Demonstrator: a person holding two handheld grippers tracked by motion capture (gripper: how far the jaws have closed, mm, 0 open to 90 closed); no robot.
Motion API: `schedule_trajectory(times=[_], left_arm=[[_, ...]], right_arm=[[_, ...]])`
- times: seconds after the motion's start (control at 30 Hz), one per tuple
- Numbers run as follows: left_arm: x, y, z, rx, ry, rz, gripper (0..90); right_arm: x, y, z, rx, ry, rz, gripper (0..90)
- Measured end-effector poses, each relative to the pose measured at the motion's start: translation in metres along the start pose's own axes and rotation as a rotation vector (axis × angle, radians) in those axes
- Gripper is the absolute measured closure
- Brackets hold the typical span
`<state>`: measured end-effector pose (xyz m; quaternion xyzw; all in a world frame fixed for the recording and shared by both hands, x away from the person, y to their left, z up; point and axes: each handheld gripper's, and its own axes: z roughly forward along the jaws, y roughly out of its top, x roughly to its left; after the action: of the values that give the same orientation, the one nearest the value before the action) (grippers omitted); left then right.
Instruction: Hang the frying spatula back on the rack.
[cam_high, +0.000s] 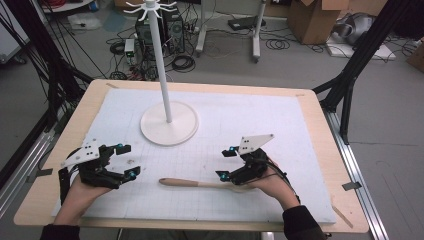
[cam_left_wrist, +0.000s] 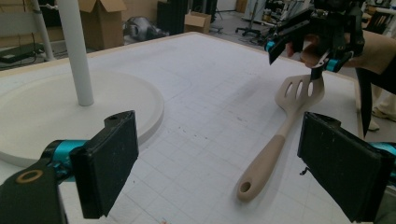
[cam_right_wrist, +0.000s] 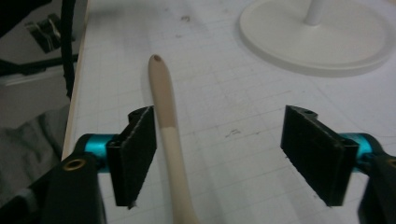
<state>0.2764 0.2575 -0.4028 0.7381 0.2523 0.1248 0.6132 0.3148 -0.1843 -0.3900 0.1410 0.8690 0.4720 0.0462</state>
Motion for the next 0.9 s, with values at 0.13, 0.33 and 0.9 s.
schedule_trajectory(times=[0.13, 0.33, 0.9], left_arm=[[0.000, 0.000, 0.001, 0.004, -0.005, 0.000, 12.8], [-0.002, 0.000, 0.003, 0.011, -0.010, 0.004, 12.8], [-0.003, -0.001, 0.005, 0.023, -0.015, 0.011, 13.4]], right_arm=[[0.003, 0.001, 0.010, 0.068, 0.016, -0.028, 33.9], [0.006, 0.003, 0.022, 0.150, 0.044, -0.050, 37.4], [0.014, -0.003, 0.047, 0.376, 0.083, -0.101, 51.2]])
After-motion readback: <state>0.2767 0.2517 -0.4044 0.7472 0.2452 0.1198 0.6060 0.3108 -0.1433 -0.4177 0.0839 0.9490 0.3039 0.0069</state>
